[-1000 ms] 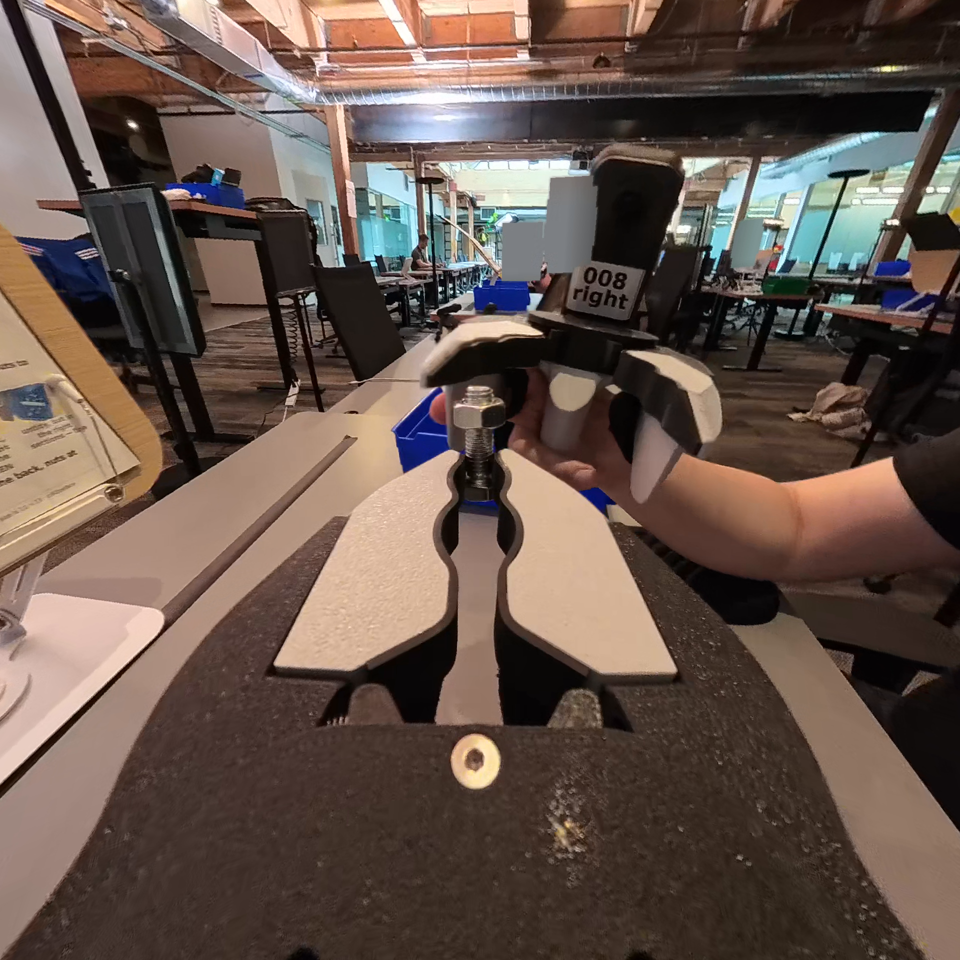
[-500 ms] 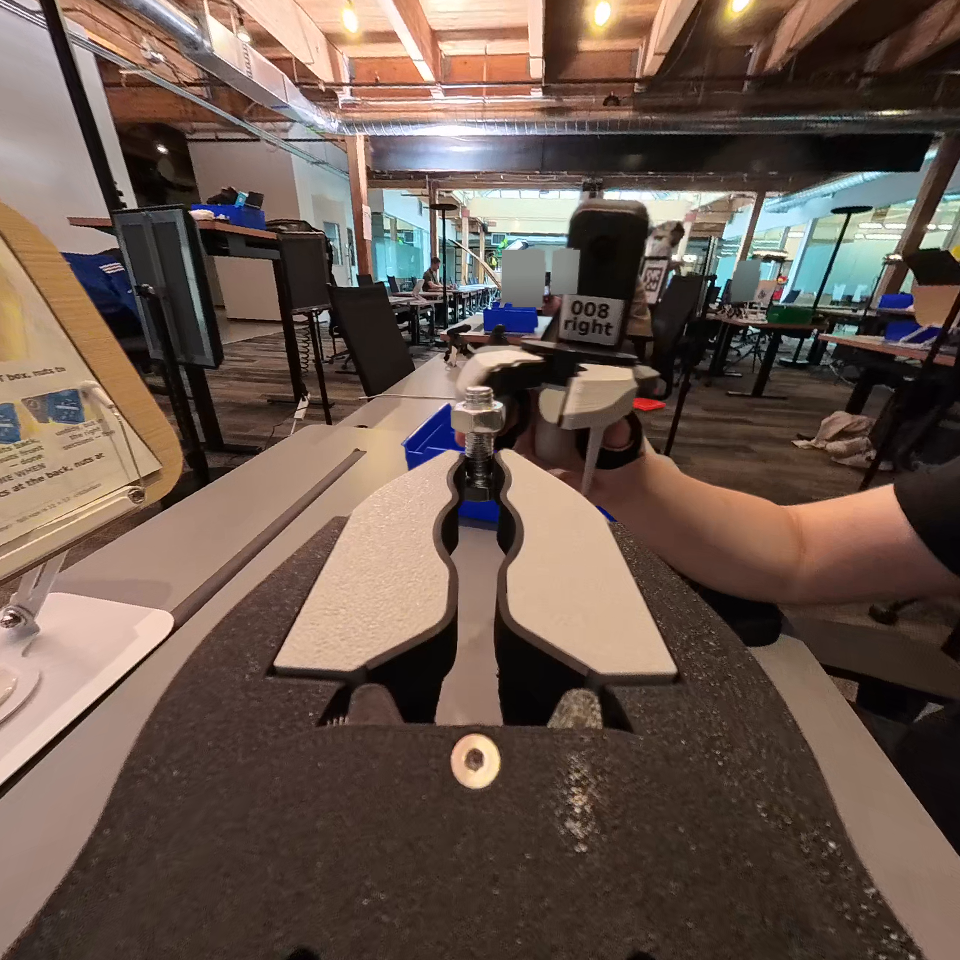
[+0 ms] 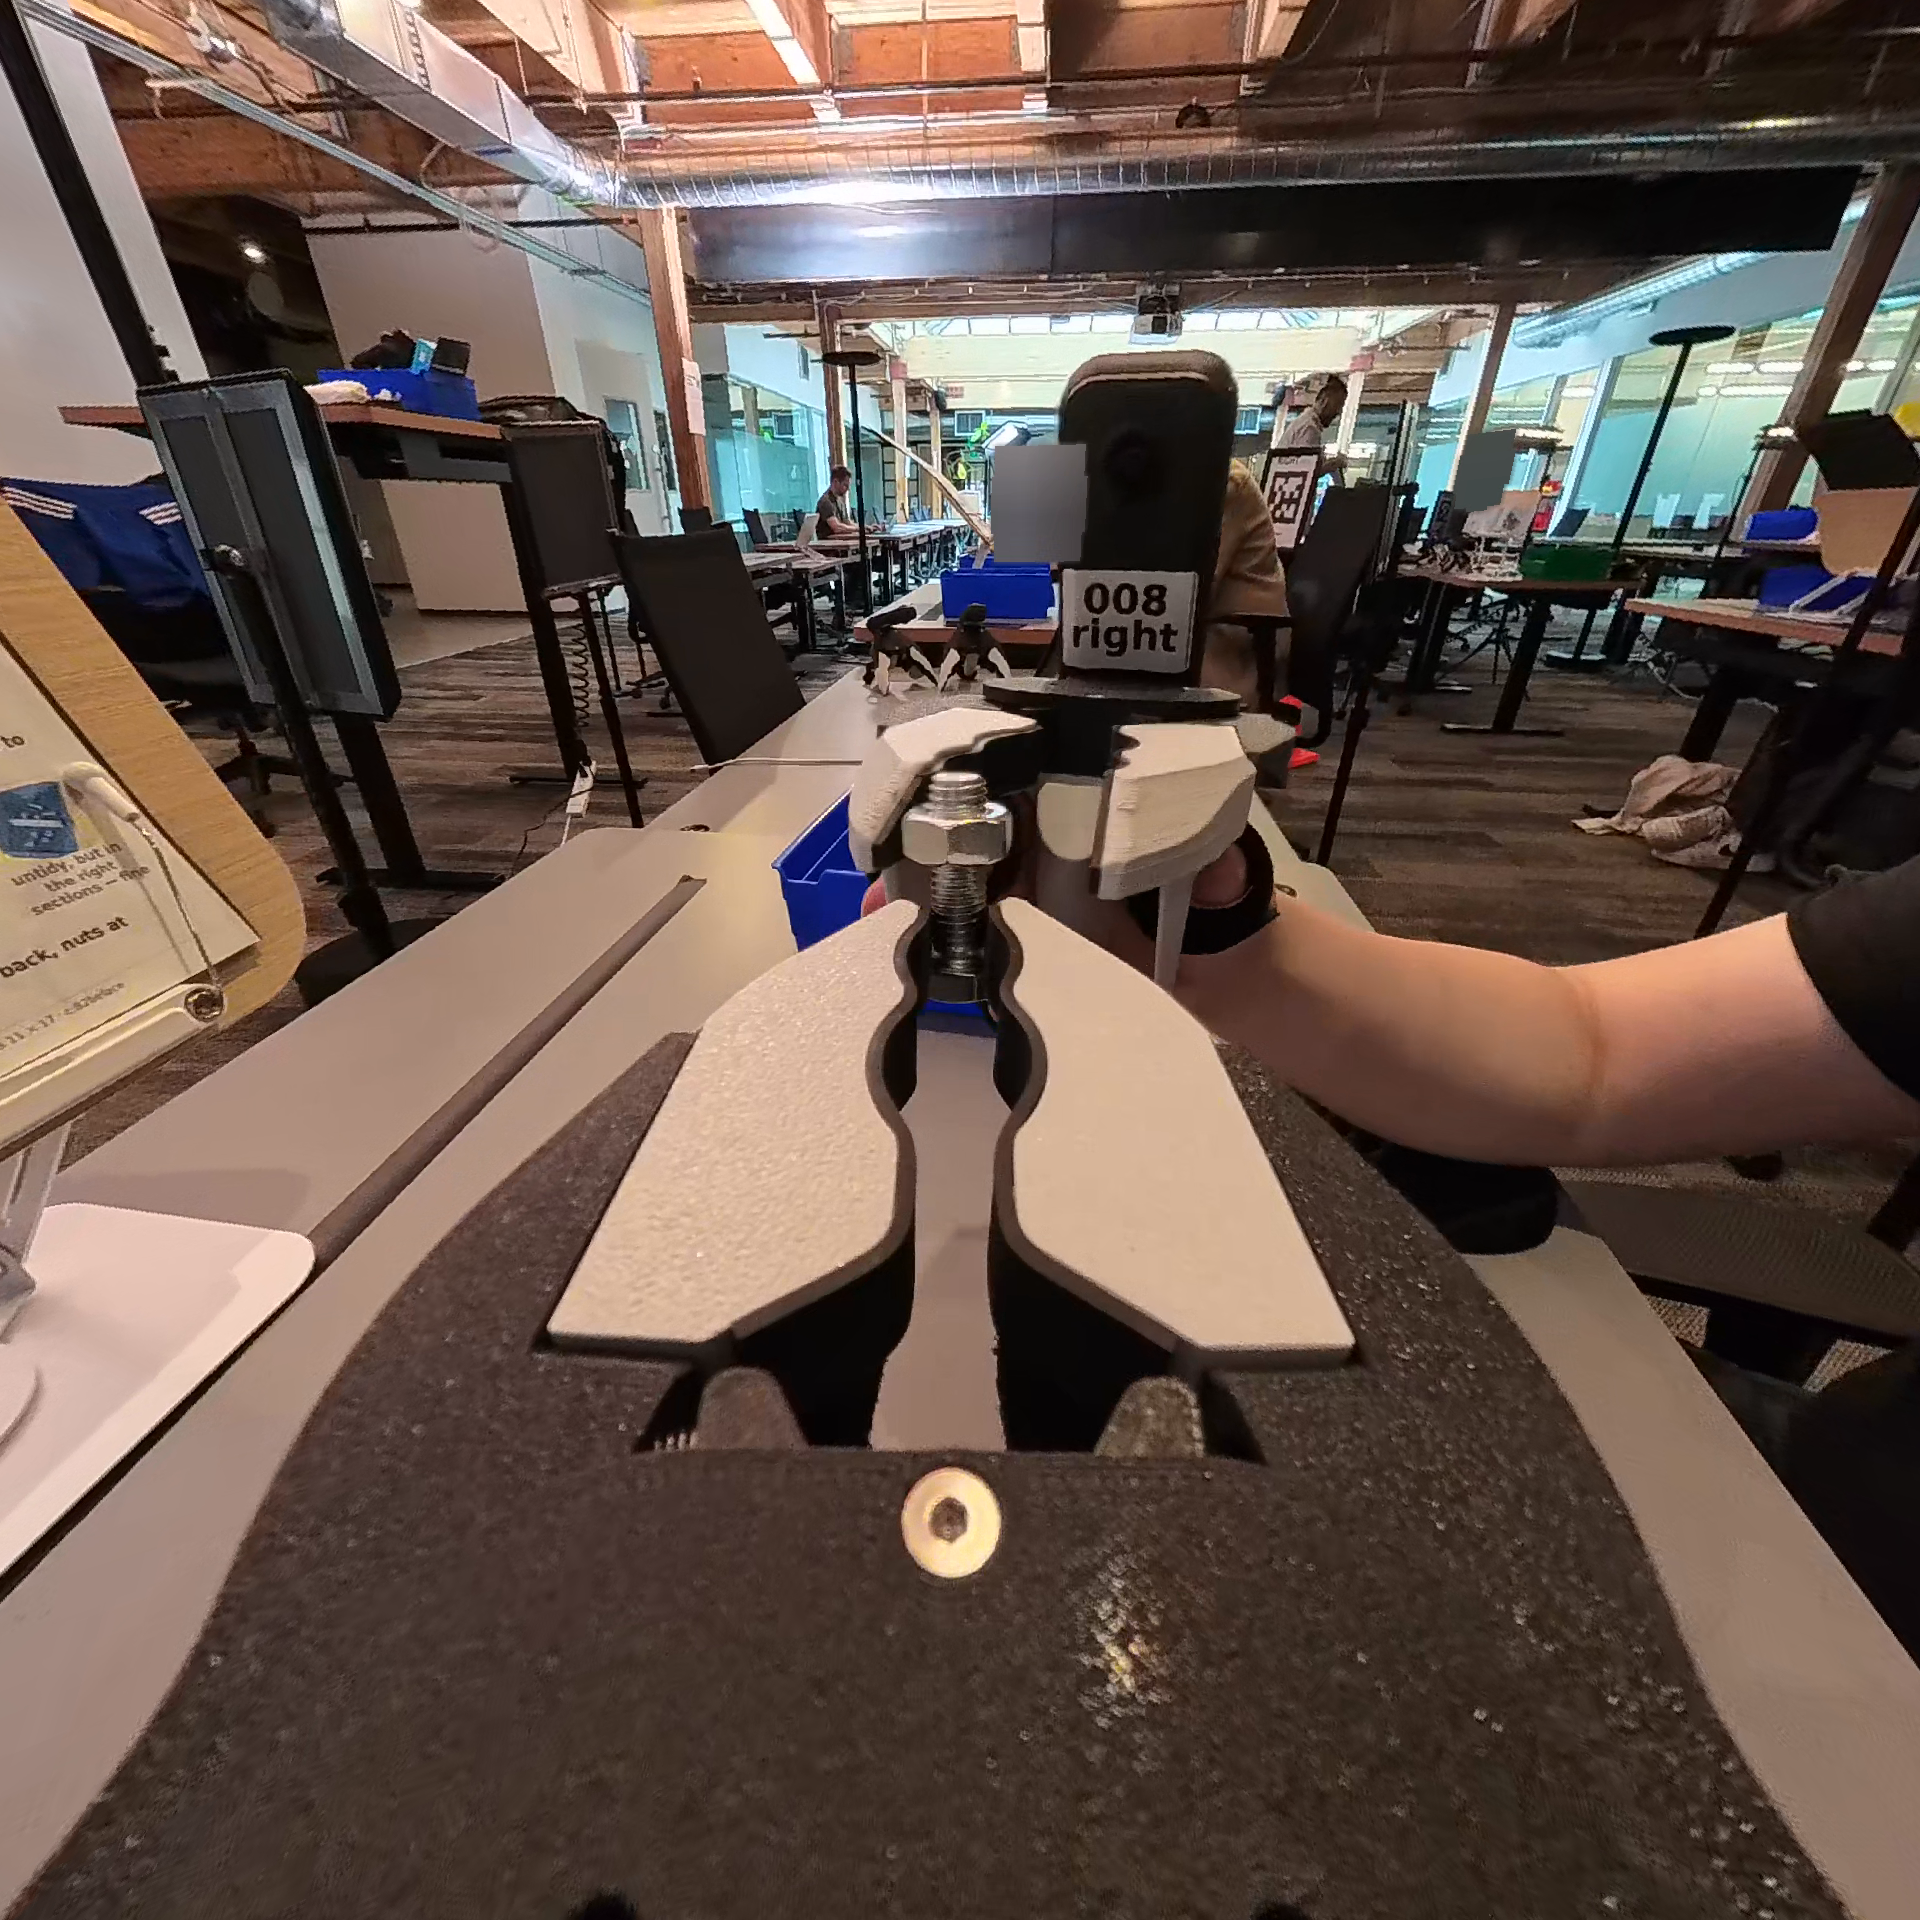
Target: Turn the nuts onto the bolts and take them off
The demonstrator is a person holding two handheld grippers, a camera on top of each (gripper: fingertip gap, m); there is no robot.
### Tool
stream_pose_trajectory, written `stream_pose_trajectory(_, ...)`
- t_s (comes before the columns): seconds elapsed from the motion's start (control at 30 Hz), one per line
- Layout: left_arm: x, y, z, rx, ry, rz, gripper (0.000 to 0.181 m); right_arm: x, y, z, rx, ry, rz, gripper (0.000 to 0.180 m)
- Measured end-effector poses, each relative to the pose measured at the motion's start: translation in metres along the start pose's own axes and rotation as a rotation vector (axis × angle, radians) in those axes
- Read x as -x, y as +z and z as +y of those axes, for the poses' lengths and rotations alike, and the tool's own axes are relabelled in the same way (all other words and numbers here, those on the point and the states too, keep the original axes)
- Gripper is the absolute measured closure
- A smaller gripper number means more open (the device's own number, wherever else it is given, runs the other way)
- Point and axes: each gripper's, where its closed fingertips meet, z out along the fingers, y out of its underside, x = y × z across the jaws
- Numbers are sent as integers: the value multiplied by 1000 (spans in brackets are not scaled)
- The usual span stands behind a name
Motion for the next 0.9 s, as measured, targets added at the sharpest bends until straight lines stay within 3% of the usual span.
stream_pose_trajectory(0.9,-4,4,3,12,6,19,172,-4,-4,0,-14,8,9,162)
